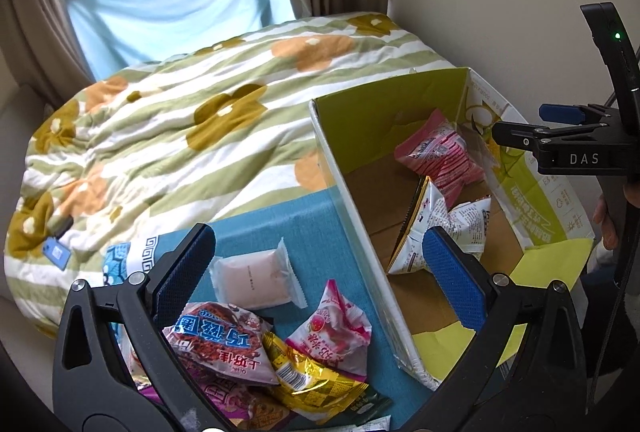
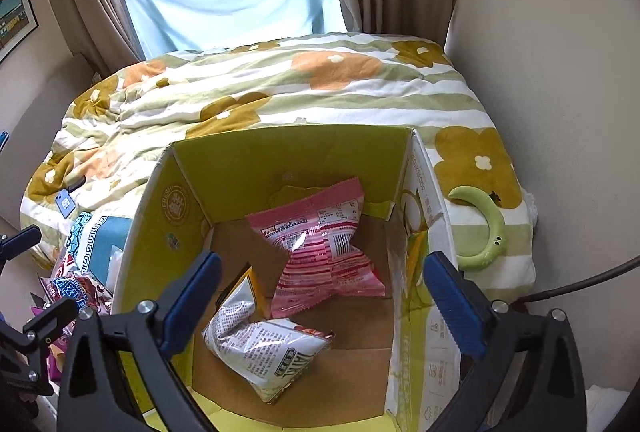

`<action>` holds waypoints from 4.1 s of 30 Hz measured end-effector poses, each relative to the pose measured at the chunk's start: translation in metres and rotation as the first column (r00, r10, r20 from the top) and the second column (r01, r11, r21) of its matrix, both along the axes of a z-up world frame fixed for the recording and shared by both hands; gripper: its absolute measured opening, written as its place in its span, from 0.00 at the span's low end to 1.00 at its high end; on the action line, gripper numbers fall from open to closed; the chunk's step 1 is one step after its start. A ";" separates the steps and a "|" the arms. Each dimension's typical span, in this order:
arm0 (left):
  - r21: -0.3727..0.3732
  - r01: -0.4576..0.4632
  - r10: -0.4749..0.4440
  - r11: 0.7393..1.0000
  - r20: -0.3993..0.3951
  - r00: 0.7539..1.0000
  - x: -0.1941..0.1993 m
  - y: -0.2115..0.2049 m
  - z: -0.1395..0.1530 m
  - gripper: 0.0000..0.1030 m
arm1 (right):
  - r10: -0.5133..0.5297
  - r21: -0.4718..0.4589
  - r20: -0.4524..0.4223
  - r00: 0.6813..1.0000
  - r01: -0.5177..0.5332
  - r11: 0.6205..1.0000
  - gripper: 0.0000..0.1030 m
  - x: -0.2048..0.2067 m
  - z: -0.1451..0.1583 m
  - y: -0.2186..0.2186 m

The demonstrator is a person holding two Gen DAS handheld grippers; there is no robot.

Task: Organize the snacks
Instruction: 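Carry both bags over the yellow box and open both tools to drop them in, then withdraw both open tools from the box back toward the snack pile, then grasp the purple bag with the left tool while the right tool grasps the white printed bag, then carry both bags to the yellow box and open both tools to drop them in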

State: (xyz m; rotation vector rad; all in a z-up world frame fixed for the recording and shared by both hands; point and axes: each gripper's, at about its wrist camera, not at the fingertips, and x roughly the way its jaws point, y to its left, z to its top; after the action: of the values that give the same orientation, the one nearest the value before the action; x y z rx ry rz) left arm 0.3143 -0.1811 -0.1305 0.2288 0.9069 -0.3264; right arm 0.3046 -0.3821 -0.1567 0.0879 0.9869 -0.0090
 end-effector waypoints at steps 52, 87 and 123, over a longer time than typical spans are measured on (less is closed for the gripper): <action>-0.054 -0.043 0.040 0.998 -0.052 0.998 -0.190 0.231 -0.031 1.00 | 0.109 0.157 -0.010 0.994 -0.106 0.982 0.98 -0.232 -0.019 0.222; -0.201 0.111 -0.170 0.973 -0.307 0.936 -0.079 0.194 -0.132 0.54 | -0.035 0.159 -0.273 0.961 0.080 0.984 0.98 -0.207 -0.136 0.260; -0.225 -0.093 0.079 0.970 -0.070 0.994 -0.195 0.164 -0.004 0.53 | 0.138 0.151 -0.104 0.985 -0.122 0.981 0.68 -0.234 -0.049 0.211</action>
State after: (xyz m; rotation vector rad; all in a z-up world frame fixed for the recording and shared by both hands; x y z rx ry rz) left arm 0.1195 -0.0169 -0.1342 -0.0325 0.9279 -0.3551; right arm 0.0705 -0.1708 -0.2053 0.1570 1.1051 0.1794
